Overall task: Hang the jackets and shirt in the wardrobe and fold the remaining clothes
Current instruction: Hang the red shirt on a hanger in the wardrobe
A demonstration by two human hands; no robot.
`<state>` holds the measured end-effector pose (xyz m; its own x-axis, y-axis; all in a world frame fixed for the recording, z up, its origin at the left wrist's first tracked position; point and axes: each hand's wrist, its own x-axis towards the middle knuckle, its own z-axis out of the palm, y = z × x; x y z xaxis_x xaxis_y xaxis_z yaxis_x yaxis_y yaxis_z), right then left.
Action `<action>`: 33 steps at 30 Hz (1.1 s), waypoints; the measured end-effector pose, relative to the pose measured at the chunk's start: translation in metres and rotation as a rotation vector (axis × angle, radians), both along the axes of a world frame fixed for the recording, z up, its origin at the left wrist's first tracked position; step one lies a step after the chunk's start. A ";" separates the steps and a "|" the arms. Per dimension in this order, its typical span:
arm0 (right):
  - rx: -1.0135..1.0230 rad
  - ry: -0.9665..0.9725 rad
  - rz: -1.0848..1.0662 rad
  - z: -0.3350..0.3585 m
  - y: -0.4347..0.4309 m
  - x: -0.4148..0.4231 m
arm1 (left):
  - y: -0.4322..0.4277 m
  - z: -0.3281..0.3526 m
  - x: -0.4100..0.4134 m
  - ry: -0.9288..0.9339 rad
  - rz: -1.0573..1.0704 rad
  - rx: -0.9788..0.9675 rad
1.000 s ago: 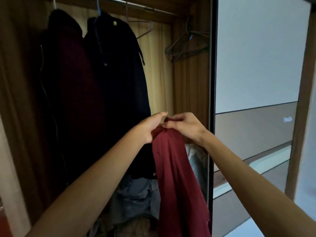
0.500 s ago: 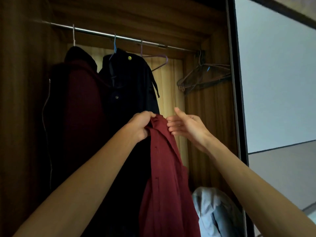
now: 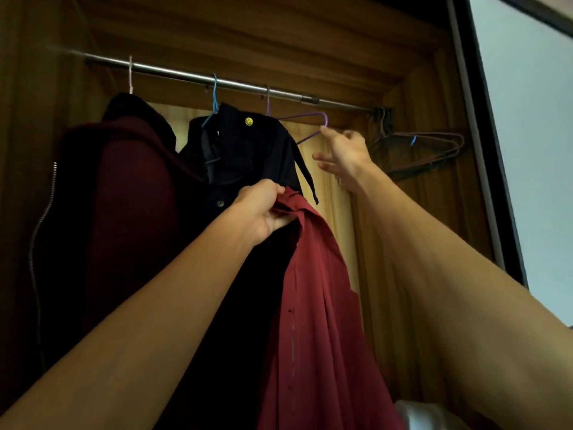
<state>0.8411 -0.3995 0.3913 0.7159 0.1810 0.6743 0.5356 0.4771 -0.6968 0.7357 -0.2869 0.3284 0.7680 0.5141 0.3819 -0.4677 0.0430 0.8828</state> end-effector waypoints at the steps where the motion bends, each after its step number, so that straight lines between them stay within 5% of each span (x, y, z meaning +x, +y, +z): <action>1: 0.015 -0.016 0.003 0.010 0.002 0.002 | 0.003 0.000 0.002 0.001 0.002 -0.001; 10: -0.258 -0.123 0.068 0.060 0.029 0.005 | 0.021 -0.003 0.014 -0.014 0.058 0.032; 20: 0.020 -0.059 -0.019 0.053 0.049 0.016 | 0.012 -0.001 0.008 0.002 -0.021 0.088; 33: 0.077 -0.154 -0.202 -0.125 -0.035 0.047 | -0.020 -0.054 0.039 0.063 -0.185 0.043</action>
<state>0.8882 -0.4347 0.2666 0.6202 -0.0117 0.7844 0.7225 0.3980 -0.5653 0.7747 -0.3074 0.2744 0.8709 0.3466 0.3483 -0.3990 0.0851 0.9130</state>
